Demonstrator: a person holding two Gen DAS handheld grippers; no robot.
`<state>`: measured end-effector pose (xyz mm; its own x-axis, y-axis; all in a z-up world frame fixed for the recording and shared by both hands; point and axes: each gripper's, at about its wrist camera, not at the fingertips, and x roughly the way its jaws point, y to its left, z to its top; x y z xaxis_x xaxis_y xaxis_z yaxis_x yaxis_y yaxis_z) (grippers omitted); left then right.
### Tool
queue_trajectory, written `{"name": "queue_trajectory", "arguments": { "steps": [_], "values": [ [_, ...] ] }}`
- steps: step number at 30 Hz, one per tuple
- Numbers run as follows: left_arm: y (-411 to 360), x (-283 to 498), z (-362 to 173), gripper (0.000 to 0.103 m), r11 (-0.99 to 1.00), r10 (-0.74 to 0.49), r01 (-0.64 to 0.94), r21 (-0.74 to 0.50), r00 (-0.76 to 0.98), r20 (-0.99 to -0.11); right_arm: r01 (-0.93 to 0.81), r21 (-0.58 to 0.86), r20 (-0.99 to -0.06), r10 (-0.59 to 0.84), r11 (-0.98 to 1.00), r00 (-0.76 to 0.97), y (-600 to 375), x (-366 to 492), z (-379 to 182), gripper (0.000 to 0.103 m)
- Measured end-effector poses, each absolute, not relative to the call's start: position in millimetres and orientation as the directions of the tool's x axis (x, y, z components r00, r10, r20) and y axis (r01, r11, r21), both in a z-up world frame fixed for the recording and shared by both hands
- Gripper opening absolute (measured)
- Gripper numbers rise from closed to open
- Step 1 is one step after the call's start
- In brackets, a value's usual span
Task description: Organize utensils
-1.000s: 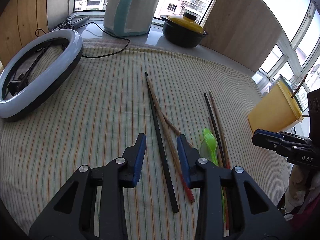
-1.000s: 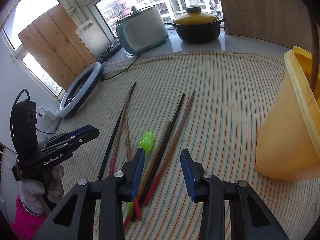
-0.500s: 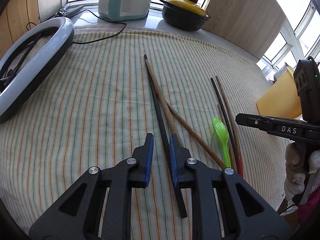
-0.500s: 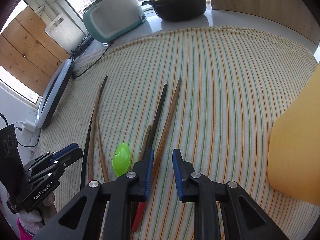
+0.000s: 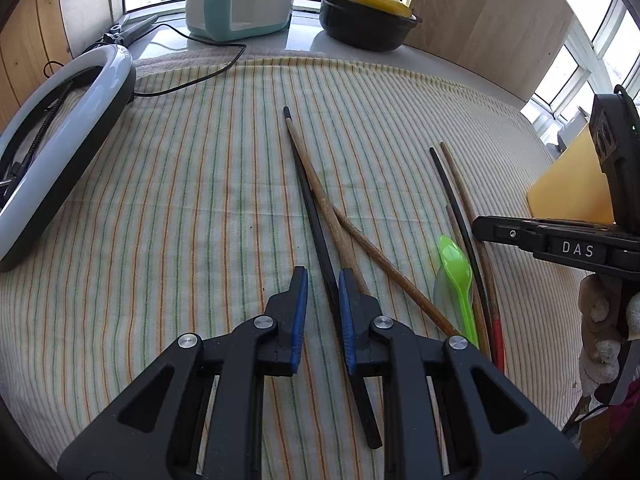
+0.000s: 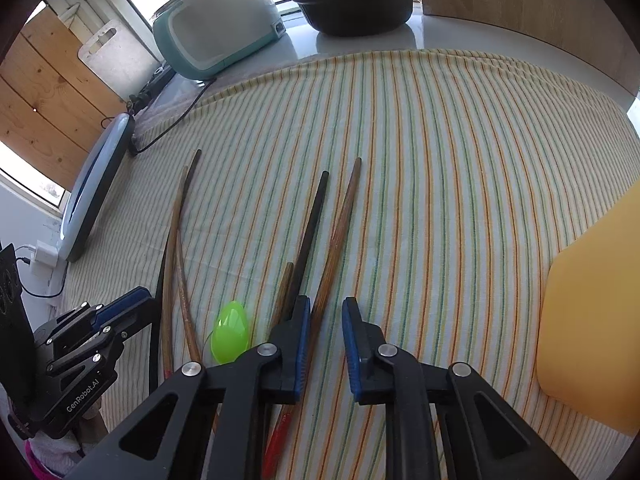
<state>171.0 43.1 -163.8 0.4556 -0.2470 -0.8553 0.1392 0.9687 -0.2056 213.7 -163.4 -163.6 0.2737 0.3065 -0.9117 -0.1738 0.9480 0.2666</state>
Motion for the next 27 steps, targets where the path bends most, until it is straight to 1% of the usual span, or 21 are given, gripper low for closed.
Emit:
{"name": "queue_trajectory", "arguments": {
  "steps": [2,6,8,15,18,21,22,27],
  "values": [
    [43,172,-163,0.013,0.972,-0.234,0.143,-0.189,0.458,-0.858,-0.181,0.259,-0.914,0.301,0.949,0.271,-163,214,-163,0.015],
    [46,174,-163,0.013,0.974,-0.222,0.136,-0.179,0.452,-0.864,-0.180,0.261,-0.917,0.302,0.948,0.262,-164,216,-164,0.015],
    [46,177,-164,0.013,0.972,-0.231,0.132,-0.192,0.439,-0.868,-0.179,0.256,-0.920,0.296,0.950,0.257,-162,218,-164,0.015],
    [36,193,-166,0.013,0.981,-0.175,0.148,-0.123,0.420,-0.891,-0.184,0.237,-0.931,0.277,0.954,0.238,-157,224,-165,0.015],
    [38,202,-167,0.013,0.982,-0.175,0.142,-0.126,0.415,-0.893,-0.181,0.229,-0.934,0.268,0.956,0.236,-155,227,-166,0.011],
    [39,209,-167,0.013,0.983,-0.165,0.140,-0.116,0.414,-0.895,-0.186,0.212,-0.936,0.254,0.959,0.243,-153,229,-166,0.009],
    [39,211,-167,0.010,0.983,-0.161,0.144,-0.110,0.417,-0.895,-0.188,0.206,-0.937,0.249,0.960,0.246,-151,229,-166,0.009],
    [44,213,-167,0.007,0.986,-0.159,0.119,-0.119,0.431,-0.888,-0.195,0.213,-0.933,0.259,0.957,0.250,-152,228,-166,0.007]
  ]
}}
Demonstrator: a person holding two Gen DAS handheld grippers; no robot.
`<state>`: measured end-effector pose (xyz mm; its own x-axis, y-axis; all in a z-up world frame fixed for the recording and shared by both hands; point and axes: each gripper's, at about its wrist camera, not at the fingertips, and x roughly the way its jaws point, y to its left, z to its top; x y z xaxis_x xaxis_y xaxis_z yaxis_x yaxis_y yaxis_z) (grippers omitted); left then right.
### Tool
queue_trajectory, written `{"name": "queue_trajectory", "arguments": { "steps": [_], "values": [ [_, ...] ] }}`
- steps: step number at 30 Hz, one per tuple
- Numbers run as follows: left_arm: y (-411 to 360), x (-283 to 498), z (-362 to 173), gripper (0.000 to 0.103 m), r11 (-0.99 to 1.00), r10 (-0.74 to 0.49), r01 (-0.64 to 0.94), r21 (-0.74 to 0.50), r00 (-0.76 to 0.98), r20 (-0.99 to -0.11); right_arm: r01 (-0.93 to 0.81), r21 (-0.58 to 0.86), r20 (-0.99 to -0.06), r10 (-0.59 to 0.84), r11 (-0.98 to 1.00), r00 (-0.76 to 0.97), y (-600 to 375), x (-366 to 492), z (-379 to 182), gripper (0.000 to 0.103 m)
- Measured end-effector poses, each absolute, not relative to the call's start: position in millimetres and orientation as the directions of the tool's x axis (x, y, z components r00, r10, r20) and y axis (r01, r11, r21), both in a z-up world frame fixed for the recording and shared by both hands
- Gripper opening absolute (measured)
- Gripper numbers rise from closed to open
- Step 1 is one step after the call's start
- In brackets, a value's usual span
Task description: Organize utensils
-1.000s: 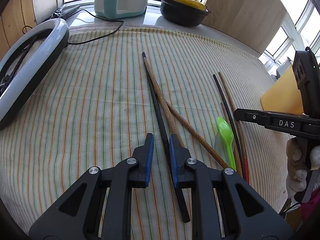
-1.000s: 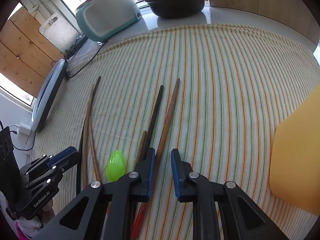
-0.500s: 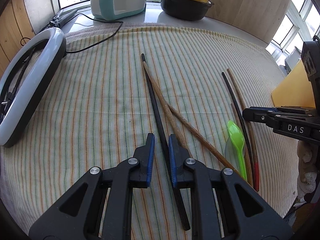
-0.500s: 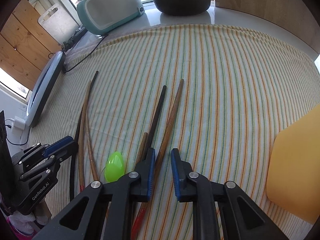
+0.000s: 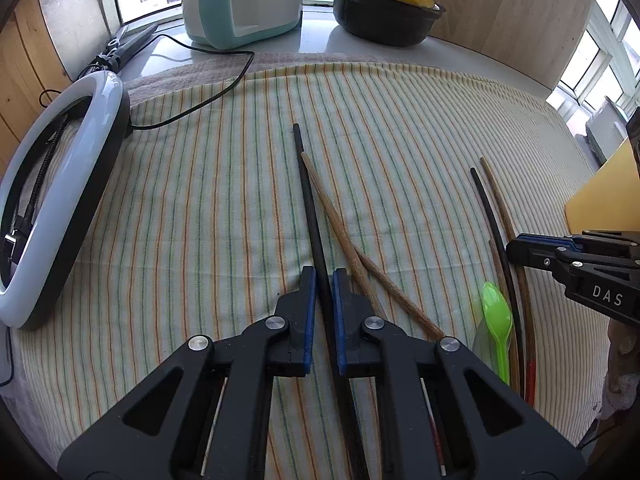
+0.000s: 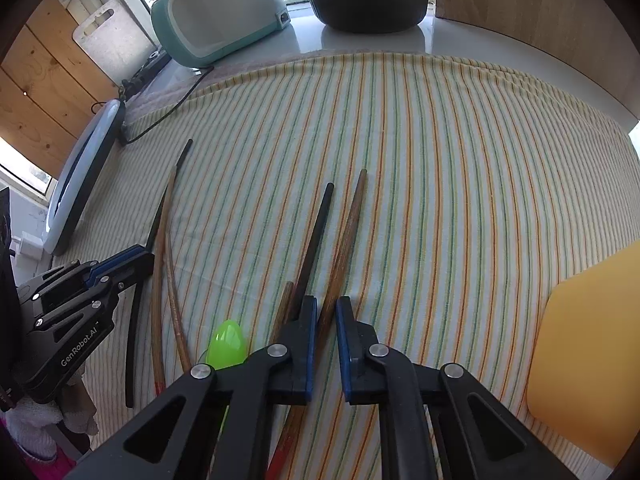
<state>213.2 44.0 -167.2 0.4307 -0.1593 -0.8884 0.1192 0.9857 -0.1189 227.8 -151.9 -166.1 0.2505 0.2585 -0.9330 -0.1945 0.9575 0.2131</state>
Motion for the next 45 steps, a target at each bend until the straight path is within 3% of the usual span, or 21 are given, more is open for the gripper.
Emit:
{"name": "queue_trajectory", "arguments": {
  "steps": [16,45],
  "values": [
    [88,190,-143,0.004,0.965,-0.236,0.025,-0.259,0.505,-0.830,-0.213,0.300,-0.890,0.354,0.930,0.288,-161,213,-151,0.004],
    [34,121,-41,0.004,0.887,-0.436,0.219,-0.407,0.687,-0.582,-0.412,0.340,-0.675,0.524,0.845,0.520,-181,118,-55,0.004]
  ]
}}
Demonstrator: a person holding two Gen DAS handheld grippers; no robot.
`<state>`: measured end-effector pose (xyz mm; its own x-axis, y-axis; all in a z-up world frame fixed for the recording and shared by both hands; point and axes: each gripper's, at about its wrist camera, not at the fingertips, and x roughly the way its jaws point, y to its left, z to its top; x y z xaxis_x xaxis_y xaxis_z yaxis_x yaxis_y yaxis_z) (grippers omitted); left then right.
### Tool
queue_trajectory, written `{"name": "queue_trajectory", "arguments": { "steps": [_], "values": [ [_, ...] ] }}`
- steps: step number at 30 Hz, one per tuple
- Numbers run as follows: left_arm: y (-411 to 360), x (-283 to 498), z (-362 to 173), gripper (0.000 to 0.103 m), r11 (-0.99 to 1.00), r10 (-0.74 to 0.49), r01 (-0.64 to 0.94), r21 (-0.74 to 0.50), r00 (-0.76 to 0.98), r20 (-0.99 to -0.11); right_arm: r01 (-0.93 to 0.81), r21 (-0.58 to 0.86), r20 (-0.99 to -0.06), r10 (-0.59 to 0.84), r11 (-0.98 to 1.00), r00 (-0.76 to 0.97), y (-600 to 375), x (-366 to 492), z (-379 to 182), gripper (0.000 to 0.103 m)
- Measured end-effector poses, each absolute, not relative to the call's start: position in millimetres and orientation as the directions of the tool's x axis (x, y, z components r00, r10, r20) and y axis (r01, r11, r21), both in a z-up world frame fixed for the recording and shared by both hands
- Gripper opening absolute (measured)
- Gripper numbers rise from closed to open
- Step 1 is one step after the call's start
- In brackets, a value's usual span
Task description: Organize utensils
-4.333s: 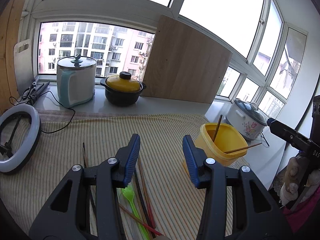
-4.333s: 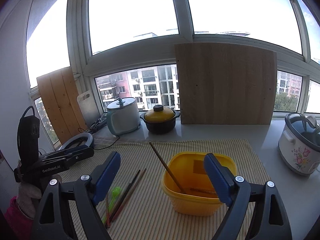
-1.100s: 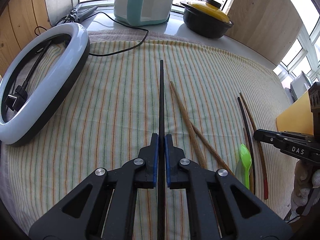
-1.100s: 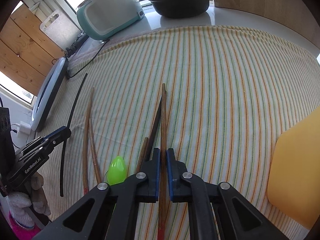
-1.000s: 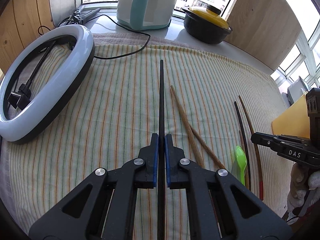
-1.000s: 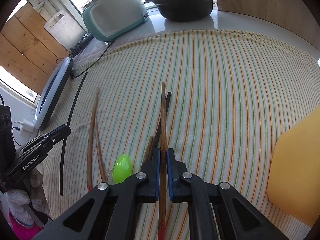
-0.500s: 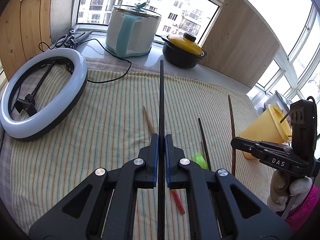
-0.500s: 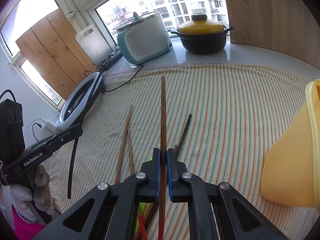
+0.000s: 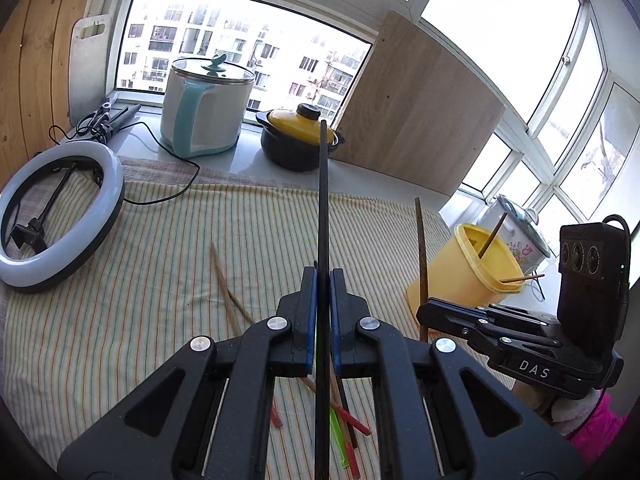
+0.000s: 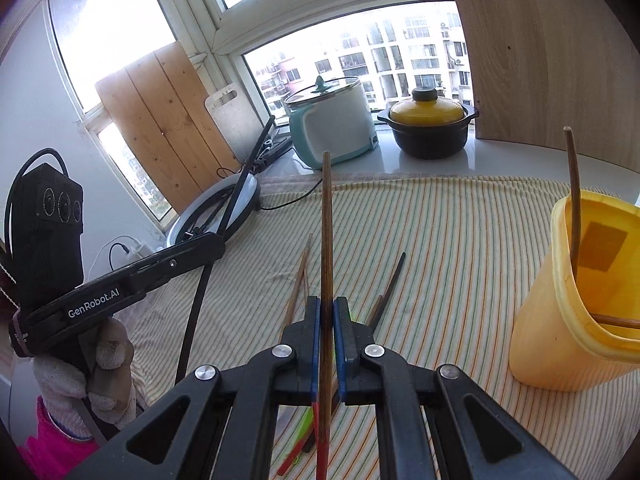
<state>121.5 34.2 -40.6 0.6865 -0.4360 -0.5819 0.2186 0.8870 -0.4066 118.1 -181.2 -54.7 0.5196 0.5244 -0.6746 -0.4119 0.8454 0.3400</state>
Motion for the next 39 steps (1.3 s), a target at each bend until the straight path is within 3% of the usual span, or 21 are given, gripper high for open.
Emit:
{"name": "queue_trajectory", "arguments": {
  "steps": [12,23,39],
  "values": [
    [-15,106,5,0.004,0.846,-0.520,0.349,-0.402,0.706,-0.481,-0.401,0.365,-0.589,0.542,0.840,0.600,-232,92,-15,0.004],
    [-73,113,29,0.004,0.796,-0.602,0.459,-0.395,0.669,-0.435,-0.321,0.354,-0.534,0.472,0.878,0.702,-294,82,13,0.004],
    [-162,147,34,0.004,0.766,-0.642,0.537,-0.353,0.629,-0.438,-0.221,0.361,-0.500,0.388,0.906,0.774,-354,96,29,0.004]
  ]
}}
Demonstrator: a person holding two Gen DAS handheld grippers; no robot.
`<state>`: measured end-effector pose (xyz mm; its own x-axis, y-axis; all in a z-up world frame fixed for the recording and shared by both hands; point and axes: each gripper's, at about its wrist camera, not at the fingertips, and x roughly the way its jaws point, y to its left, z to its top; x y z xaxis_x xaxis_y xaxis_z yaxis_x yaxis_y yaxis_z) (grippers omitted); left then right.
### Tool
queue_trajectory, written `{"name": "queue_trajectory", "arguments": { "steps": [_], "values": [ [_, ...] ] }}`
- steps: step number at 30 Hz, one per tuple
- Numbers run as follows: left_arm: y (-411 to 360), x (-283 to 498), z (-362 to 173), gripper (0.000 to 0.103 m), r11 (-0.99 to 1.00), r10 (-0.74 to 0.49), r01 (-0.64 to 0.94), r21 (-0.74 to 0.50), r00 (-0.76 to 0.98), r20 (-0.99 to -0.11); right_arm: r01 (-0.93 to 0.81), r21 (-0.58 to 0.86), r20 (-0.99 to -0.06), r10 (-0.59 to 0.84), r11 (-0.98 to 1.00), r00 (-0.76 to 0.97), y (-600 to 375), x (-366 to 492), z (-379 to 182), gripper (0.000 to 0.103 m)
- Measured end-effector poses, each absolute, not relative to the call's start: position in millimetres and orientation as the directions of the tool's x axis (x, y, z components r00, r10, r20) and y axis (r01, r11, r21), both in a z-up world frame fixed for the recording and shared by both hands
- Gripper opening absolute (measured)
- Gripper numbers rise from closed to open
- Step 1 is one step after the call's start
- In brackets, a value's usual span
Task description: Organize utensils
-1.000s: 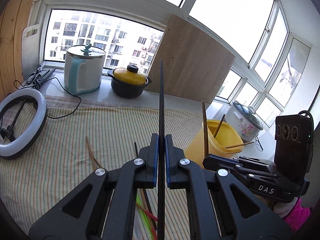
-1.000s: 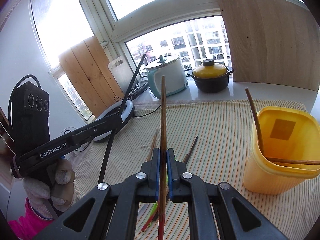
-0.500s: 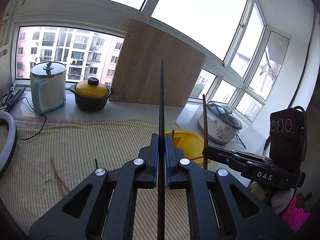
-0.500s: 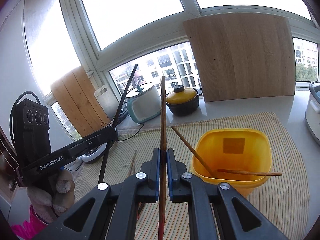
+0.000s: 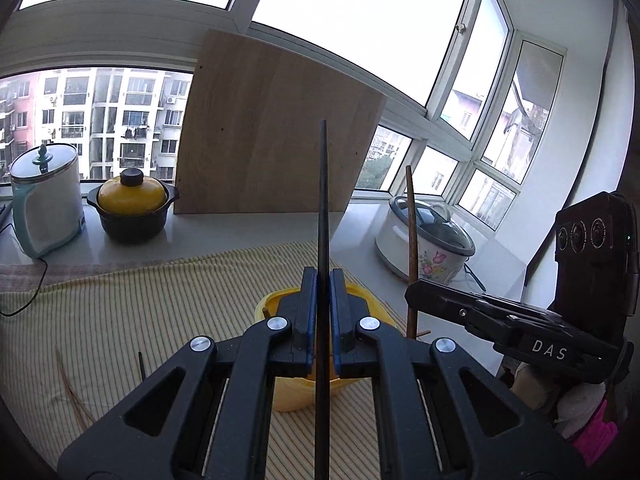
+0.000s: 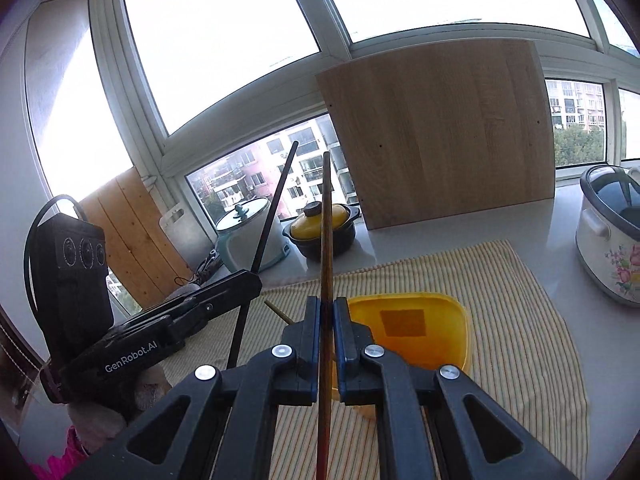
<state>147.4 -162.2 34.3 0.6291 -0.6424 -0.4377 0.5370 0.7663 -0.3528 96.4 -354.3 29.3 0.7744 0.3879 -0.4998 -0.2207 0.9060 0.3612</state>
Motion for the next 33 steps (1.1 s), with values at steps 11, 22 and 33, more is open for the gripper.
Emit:
{"name": "queue_trajectory", "arguments": {
  "steps": [11,22,33],
  "values": [
    [-201,184,31,0.004,0.777,-0.630,0.523,-0.351,0.639,-0.441,-0.196,0.381,-0.463,0.370,0.904,0.806,-380,112,40,0.004],
    [-222,205,22,0.004,0.793,-0.610,0.498,-0.352,0.661,-0.437,-0.161,0.402,-0.455,0.350,0.901,0.819,-400,128,40,0.004],
    [-230,213,13,0.004,0.817,-0.576,0.483,-0.314,0.694,-0.432,-0.111,0.375,-0.448,0.285,0.920,0.847,-406,144,36,0.004]
  ]
}}
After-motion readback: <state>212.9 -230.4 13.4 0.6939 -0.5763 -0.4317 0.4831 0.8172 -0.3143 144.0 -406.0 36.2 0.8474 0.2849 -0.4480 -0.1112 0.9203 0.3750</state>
